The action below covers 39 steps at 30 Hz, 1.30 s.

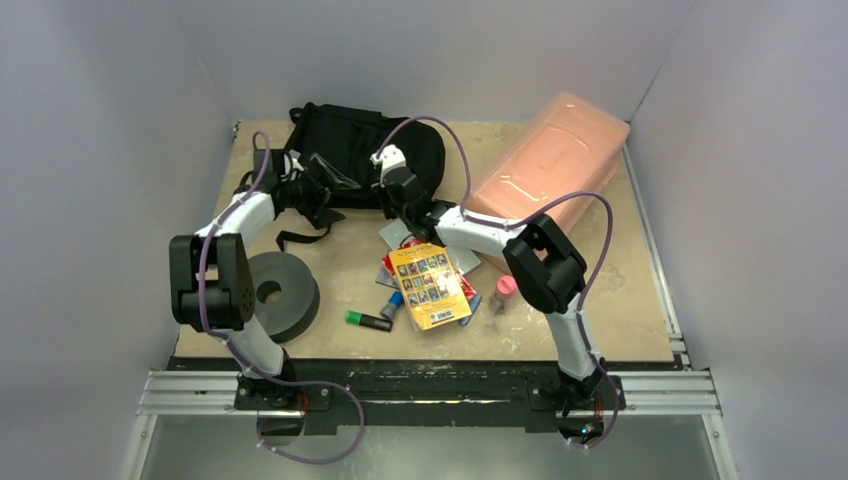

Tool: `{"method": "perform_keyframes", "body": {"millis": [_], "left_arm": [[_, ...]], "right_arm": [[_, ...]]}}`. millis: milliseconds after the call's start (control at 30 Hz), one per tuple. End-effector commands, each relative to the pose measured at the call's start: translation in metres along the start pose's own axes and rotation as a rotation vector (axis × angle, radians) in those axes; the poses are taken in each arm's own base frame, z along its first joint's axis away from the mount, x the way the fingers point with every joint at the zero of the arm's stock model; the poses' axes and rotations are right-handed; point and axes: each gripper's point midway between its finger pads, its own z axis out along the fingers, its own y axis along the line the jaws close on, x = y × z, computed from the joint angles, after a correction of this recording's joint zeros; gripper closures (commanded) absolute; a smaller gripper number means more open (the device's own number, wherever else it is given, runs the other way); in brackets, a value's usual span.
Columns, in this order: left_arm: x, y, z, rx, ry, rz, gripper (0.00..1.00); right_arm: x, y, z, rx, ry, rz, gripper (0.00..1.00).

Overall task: Pack the student bag
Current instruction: Unzip the student bag at the center of the board.

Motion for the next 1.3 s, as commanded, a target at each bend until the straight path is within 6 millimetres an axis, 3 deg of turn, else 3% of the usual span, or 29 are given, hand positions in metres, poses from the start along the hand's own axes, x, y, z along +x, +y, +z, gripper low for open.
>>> {"method": "perform_keyframes", "body": {"millis": [0,167,333,567,700,800,900,1033,1267], "left_arm": [[-0.006,-0.033,0.008,0.168,0.061,-0.016,0.04],[-0.009,-0.023,0.025,0.185,0.078,-0.073,0.00],[-0.016,-0.016,0.036,0.172,0.066,-0.071,0.01],[-0.019,-0.002,0.051,0.106,0.085,-0.077,0.14],[-0.024,0.004,0.058,0.067,0.088,-0.060,0.28],[-0.027,0.012,0.058,0.012,0.080,-0.027,0.50],[-0.029,0.012,0.056,-0.005,0.076,-0.012,0.64],[-0.033,0.012,0.048,-0.046,0.054,0.019,0.87],[-0.041,-0.003,0.019,-0.083,-0.032,0.092,1.00]], "right_arm": [[-0.048,0.015,-0.017,-0.092,-0.117,0.043,1.00],[-0.059,0.019,-0.019,-0.113,-0.135,0.025,1.00],[-0.058,0.021,-0.020,-0.131,-0.137,0.020,1.00],[-0.057,0.017,-0.028,-0.121,-0.149,0.019,1.00],[-0.058,0.021,-0.032,-0.141,-0.161,0.007,1.00],[-0.056,0.023,-0.035,-0.144,-0.160,-0.009,1.00],[-0.054,0.021,-0.037,-0.131,-0.160,-0.027,1.00],[-0.052,0.009,-0.037,-0.065,-0.151,-0.051,1.00],[-0.046,-0.035,-0.040,0.181,-0.115,-0.108,1.00]]}}
